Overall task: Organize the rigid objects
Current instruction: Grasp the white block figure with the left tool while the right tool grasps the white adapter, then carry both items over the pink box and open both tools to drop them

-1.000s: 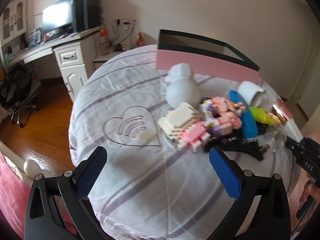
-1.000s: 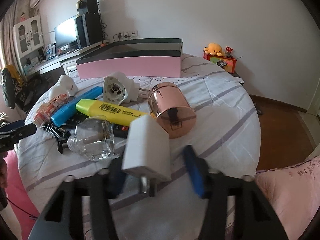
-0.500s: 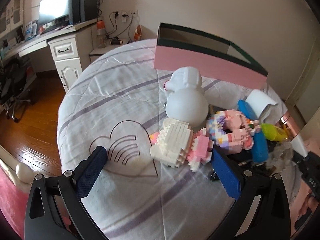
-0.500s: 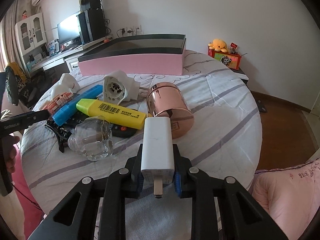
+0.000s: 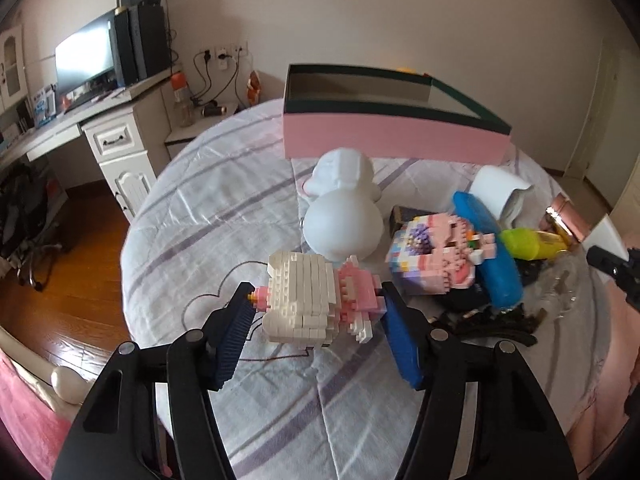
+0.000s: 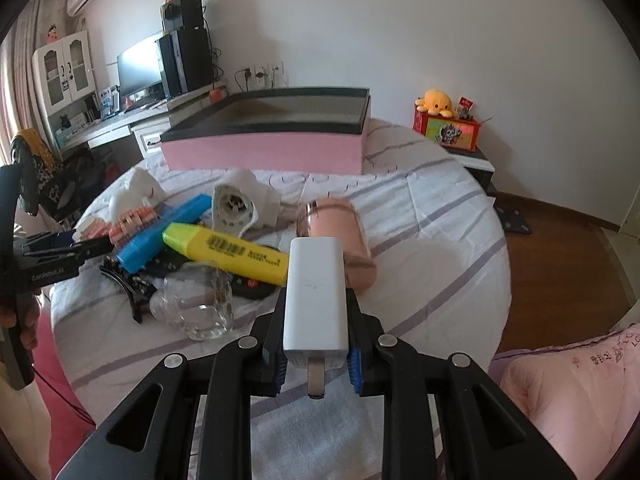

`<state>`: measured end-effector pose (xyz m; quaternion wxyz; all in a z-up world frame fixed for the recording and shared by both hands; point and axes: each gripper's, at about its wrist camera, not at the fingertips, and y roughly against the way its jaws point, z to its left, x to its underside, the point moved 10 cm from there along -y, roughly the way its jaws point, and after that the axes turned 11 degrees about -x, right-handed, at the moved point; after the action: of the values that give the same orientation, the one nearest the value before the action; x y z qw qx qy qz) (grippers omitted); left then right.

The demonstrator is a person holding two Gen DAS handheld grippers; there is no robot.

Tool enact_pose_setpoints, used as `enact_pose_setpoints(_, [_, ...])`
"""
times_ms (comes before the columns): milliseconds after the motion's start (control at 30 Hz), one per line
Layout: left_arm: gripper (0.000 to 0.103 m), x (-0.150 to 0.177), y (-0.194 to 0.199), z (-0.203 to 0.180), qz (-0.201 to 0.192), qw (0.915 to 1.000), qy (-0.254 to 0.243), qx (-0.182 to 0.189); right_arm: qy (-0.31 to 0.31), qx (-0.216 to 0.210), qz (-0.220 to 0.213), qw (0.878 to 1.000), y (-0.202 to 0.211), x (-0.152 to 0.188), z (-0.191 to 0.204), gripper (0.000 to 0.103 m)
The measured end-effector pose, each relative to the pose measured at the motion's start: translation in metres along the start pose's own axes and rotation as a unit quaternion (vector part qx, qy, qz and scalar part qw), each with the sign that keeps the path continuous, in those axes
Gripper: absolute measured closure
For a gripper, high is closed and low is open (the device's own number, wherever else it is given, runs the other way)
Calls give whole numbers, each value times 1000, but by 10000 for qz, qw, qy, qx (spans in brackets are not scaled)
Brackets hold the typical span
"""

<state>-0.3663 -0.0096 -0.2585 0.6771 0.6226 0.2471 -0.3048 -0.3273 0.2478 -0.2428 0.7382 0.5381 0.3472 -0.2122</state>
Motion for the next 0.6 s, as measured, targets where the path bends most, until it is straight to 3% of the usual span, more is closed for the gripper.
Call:
enact_pose_setpoints(333, [39, -61, 43, -10, -737, 9971, -156, 112, 371, -140, -402, 9984, 7, -60, 22, 80])
enact_pose_setpoints(600, [39, -132, 32, -34, -1045, 9939, -333, 90, 550, -422, -532, 9962, -27, -127, 35, 80])
